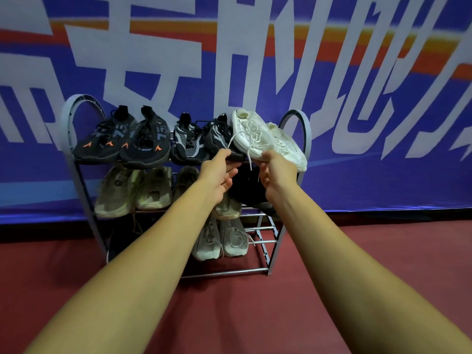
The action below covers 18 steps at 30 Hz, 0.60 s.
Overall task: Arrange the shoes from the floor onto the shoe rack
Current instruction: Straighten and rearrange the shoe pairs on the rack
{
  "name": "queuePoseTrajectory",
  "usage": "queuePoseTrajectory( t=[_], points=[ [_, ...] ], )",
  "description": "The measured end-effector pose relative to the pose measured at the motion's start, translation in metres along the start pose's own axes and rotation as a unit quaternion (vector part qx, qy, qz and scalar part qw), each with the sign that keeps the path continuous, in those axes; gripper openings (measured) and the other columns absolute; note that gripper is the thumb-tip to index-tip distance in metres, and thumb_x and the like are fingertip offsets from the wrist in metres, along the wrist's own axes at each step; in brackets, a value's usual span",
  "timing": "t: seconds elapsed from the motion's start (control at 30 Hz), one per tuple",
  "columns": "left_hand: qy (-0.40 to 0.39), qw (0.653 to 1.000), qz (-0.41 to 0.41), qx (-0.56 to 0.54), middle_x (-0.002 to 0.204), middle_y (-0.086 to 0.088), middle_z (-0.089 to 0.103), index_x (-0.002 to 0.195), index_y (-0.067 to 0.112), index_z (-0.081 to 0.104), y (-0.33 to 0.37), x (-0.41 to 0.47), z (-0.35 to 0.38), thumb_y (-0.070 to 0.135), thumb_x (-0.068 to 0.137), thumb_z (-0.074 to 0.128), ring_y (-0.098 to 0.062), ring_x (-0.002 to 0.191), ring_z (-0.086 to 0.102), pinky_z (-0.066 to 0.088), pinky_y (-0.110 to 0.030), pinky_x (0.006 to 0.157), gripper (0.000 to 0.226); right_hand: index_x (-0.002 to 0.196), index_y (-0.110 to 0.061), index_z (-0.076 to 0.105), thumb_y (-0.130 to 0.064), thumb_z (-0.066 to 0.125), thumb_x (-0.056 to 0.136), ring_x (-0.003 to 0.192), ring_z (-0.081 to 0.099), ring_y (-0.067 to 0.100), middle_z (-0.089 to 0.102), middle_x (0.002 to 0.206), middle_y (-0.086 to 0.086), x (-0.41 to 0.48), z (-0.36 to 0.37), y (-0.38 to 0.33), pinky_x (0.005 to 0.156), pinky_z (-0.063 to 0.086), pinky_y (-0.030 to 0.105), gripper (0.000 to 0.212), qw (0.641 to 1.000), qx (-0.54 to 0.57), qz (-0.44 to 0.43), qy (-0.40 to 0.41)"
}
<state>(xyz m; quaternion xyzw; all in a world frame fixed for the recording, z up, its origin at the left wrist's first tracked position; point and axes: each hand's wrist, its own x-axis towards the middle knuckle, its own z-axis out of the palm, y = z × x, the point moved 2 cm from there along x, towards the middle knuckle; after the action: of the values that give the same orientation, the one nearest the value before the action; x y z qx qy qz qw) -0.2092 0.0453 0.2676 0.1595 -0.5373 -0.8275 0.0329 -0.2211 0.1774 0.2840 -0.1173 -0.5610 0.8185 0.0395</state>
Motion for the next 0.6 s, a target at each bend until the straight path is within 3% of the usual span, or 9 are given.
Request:
queuePoseTrajectory(
  t=[0.3, 0.4, 0.5, 0.6],
  points=[
    [-0.027, 0.999, 0.028, 0.024, 0.082, 0.002, 0.076, 0.103, 0.018, 0.062, 0.001, 0.006, 0.003, 0.031, 0.094, 0.056, -0.009, 0.068, 0.060, 0.038, -0.020, 0.052, 0.017, 0.077, -0.011, 0.060, -0.016, 0.064, 0.088, 0.041, 0.035, 0.006, 0.050, 0.058, 0.001, 0.005, -0.007, -0.003, 0.033, 0.025, 0.016, 0.014, 0.999, 0.006, -0.033, 0.037],
    [-0.032, 0.998, 0.033, 0.051, 0.080, 0.002, 0.076, 0.096, 0.018, 0.064, 0.001, 0.006, -0.003, 0.029, 0.094, 0.056, -0.009, 0.070, 0.060, 0.039, -0.021, 0.054, 0.014, 0.084, -0.009, 0.062, -0.014, 0.065, 0.086, 0.040, 0.034, 0.006, 0.049, 0.059, 0.002, 0.006, -0.010, -0.001, 0.033, 0.025, 0.017, 0.006, 0.999, -0.007, -0.029, 0.028],
    [-0.037, 0.997, 0.044, 0.053, 0.075, 0.003, 0.075, 0.089, 0.017, 0.065, 0.002, 0.004, -0.008, 0.026, 0.095, 0.055, -0.009, 0.069, 0.060, 0.039, -0.022, 0.057, 0.015, 0.096, -0.006, 0.067, -0.015, 0.063, 0.086, 0.039, 0.032, 0.005, 0.048, 0.060, 0.001, 0.005, -0.009, -0.001, 0.033, 0.025, 0.016, 0.014, 1.000, -0.001, -0.023, 0.018],
    [-0.042, 0.997, 0.042, 0.039, 0.074, 0.004, 0.075, 0.090, 0.017, 0.064, 0.002, 0.003, -0.008, 0.026, 0.096, 0.056, -0.008, 0.068, 0.059, 0.038, -0.022, 0.057, 0.013, 0.096, -0.005, 0.067, -0.015, 0.062, 0.085, 0.039, 0.034, 0.005, 0.053, 0.067, 0.006, 0.002, -0.007, 0.002, 0.033, 0.027, 0.017, 0.015, 0.999, 0.000, -0.030, 0.027]
  ],
)
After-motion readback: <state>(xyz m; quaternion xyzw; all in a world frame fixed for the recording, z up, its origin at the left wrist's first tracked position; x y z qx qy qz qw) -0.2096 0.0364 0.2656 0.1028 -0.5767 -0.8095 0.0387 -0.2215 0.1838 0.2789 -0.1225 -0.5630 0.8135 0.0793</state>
